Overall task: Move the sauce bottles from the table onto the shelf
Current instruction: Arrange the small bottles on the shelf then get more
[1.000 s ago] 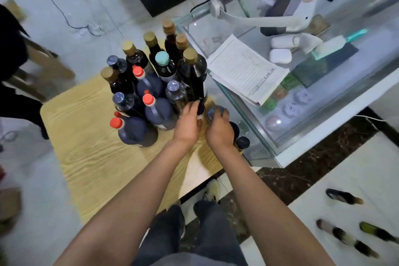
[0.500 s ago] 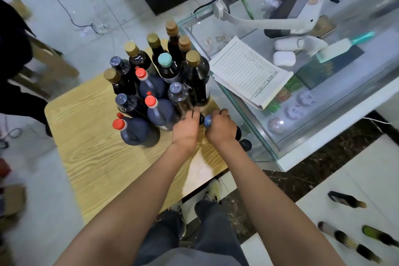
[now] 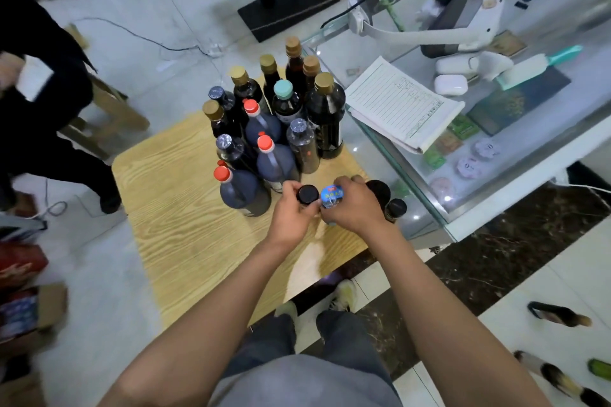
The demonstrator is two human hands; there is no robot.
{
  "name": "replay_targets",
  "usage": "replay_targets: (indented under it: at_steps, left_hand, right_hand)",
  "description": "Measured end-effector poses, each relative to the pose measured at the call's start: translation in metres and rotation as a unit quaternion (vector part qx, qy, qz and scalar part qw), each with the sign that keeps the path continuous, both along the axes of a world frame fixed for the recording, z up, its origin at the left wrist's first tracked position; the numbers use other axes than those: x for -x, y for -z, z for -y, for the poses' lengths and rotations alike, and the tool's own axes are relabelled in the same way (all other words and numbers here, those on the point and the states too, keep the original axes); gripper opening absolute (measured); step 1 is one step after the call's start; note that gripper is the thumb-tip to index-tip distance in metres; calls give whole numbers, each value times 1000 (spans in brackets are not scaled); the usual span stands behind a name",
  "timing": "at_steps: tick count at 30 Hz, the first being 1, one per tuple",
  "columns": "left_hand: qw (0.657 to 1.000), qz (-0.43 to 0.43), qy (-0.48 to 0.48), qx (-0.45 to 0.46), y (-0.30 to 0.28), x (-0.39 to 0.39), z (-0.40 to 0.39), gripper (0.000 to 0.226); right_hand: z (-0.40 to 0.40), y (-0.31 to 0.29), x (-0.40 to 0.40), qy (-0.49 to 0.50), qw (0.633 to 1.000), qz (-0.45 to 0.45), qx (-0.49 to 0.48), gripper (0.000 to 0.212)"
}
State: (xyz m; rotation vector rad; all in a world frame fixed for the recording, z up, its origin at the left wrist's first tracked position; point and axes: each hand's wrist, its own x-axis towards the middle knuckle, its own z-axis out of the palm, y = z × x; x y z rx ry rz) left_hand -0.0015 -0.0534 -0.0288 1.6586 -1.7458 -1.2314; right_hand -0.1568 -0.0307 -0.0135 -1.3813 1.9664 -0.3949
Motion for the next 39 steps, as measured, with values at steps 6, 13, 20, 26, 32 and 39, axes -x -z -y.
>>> replay_targets:
  at_steps: [6,13,20,26,32,39]
  left_hand:
    - [993,-114,0,-18,-18,-18,0,27]
    - [952,-255,47,-161,-50,-20,-16,25]
    - [897,-316,154,-268,-107,12,-65,49]
    - [888,-292,297,-192,-159,58,-144,24]
    - [851,-314,397,-138,-227,110,-256,28]
    - [783,-318,532,-48,-287,168,-432,29]
  right_hand:
    - [-50,-40,-16,86,992,89,39,65]
    - [-114,-75,-49,266,953,112,90,52]
    - [-195,-109,-56,397,895,79,188,45]
    - [-287,-159,-41,492,826,29,271,39]
    - [-402,-214,-21,569,742,-5,353,37]
    - [-577,-268,-9,635,645,-91,415,38]
